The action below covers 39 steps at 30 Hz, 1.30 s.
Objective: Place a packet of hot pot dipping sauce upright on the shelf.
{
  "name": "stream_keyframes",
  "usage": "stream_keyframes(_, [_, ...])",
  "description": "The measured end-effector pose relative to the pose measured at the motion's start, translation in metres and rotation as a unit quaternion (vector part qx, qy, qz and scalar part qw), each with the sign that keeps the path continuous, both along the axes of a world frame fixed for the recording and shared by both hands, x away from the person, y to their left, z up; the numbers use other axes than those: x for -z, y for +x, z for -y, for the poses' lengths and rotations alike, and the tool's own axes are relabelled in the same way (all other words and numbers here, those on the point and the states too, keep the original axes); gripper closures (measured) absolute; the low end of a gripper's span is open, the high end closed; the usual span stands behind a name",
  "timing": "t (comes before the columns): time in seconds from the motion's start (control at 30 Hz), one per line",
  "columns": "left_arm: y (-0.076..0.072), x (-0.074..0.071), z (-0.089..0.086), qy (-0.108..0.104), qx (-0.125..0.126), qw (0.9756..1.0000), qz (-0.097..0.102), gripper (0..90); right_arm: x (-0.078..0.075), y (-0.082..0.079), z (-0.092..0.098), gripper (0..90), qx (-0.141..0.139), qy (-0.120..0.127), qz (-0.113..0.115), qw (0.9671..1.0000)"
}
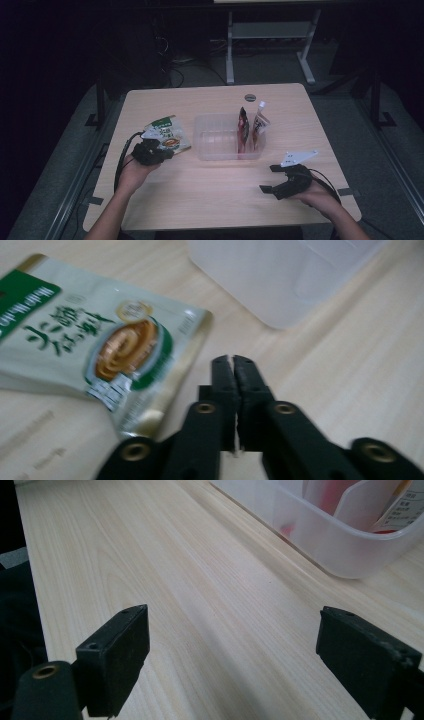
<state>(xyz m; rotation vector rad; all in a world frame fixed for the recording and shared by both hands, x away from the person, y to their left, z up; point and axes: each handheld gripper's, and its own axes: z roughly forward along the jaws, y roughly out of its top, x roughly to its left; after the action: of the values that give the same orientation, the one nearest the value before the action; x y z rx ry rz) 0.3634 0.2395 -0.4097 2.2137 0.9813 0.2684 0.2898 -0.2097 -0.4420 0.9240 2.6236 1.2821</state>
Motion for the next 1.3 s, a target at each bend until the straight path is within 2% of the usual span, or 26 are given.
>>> stream_keyframes(0.07, [0.010, -0.001, 0.000, 0.013, -0.004, 0.9999, 0.004, 89.7, 0.000, 0.001, 0.000, 13.4, 0.001, 0.001, -0.001, 1.0000])
stream_keyframes(0.23, [0.032, 0.003, 0.000, 0.016, -0.039, 0.9991, 0.009, 89.8, 0.001, 0.001, 0.000, 13.4, 0.002, 0.000, -0.001, 1.0000])
stream_keyframes(0.4, [0.056, 0.013, -0.003, 0.029, -0.066, 0.9974, 0.002, 89.8, 0.002, 0.002, 0.002, 13.5, 0.002, -0.004, -0.002, 1.0000])
stream_keyframes(0.5, [0.065, 0.021, -0.005, 0.032, -0.080, 0.9963, -0.003, 89.8, 0.003, 0.003, 0.003, 13.5, 0.001, -0.003, -0.003, 1.0000])
stream_keyframes(0.6, [0.070, 0.031, -0.006, 0.044, -0.083, 0.9954, -0.016, 89.8, 0.003, 0.004, 0.003, 13.5, 0.001, -0.005, -0.005, 1.0000])
stream_keyframes(0.7, [0.071, 0.035, -0.008, 0.039, -0.084, 0.9954, -0.021, 89.9, 0.004, 0.004, 0.003, 13.6, 0.001, -0.006, -0.005, 1.0000])
stream_keyframes(0.87, [0.072, 0.038, -0.005, 0.055, -0.081, 0.9950, -0.020, 90.0, 0.004, 0.005, 0.002, 13.6, 0.001, -0.007, -0.007, 1.0000])
stream_keyframes(1.17, [0.074, 0.043, -0.002, 0.072, -0.080, 0.9938, -0.026, 90.0, 0.004, 0.005, 0.003, 13.6, 0.002, -0.007, -0.008, 0.9999])
stream_keyframes(1.23, [0.073, 0.042, -0.006, 0.059, -0.080, 0.9941, -0.044, 90.0, 0.004, 0.005, 0.003, 13.6, 0.002, -0.005, -0.008, 1.0000])
stream_keyframes(1.3, [0.072, 0.041, -0.009, 0.061, -0.074, 0.9939, -0.055, 90.0, 0.004, 0.005, 0.003, 13.6, 0.002, -0.004, -0.007, 1.0000])
